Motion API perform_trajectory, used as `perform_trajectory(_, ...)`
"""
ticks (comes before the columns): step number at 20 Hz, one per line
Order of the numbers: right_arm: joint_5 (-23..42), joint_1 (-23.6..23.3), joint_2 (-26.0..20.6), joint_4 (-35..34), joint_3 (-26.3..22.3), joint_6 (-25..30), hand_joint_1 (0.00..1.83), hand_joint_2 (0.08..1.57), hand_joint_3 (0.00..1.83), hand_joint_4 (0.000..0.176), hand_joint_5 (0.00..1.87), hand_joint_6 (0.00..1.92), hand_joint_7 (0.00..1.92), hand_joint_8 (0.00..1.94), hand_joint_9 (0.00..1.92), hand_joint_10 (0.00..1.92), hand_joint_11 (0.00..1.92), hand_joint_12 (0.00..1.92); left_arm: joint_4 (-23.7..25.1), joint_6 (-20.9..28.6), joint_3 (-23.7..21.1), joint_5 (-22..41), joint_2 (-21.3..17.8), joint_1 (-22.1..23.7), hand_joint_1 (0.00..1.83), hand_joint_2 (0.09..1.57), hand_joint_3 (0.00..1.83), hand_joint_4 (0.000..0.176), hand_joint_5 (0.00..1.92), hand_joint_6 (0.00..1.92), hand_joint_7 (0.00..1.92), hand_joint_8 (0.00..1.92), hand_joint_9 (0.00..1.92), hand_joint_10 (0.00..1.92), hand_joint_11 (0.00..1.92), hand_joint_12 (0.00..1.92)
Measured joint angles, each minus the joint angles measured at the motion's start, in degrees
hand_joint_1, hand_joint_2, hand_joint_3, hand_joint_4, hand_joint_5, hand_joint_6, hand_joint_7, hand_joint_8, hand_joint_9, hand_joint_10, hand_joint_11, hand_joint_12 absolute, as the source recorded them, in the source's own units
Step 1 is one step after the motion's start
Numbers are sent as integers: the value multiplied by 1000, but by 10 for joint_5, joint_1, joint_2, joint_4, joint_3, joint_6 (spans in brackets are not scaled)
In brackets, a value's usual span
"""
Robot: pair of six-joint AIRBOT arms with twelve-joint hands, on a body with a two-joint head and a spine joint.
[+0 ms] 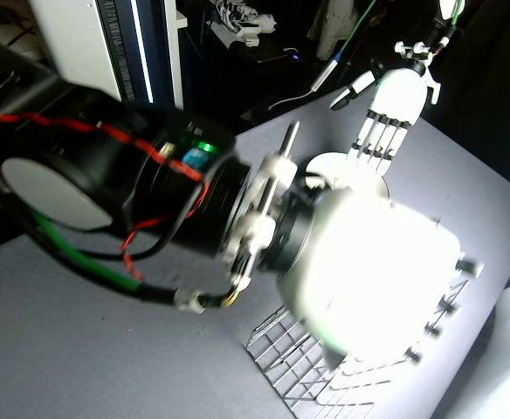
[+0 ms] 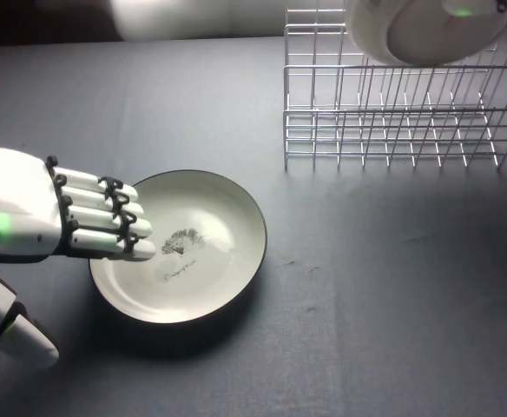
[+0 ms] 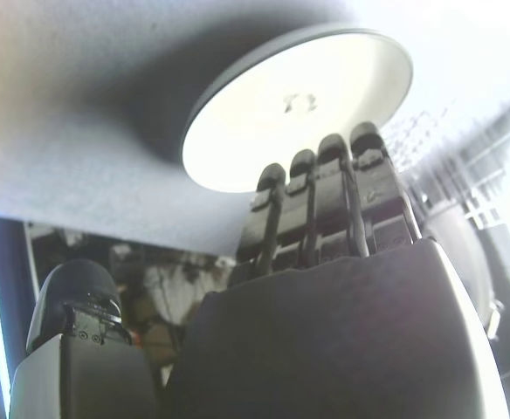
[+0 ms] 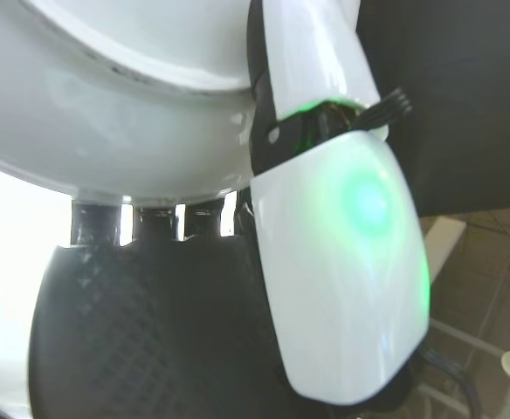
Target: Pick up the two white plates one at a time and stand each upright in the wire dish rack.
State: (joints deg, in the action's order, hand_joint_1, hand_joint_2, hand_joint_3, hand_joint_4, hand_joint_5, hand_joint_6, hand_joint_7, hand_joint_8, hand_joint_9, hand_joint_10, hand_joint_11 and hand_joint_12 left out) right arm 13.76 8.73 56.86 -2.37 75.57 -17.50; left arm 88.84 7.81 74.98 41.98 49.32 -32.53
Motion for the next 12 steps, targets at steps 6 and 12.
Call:
perform_trajectory(6,10,30,17,5,30,1,1384,1082,0,0,970,1012,1062,766,1002,1059,933,1246,-7,-3,15,-22,13,-10,0,1019,0,0,0,0,0,0,0,0,0,0)
perform_trajectory(12,41,67,34,13,35,1,1385,1079,0,0,978,999,1057,763,1017,1039,946,1197,-16,-9,15,-27,15,-10,0,1005,0,0,0,0,0,0,0,0,0,0)
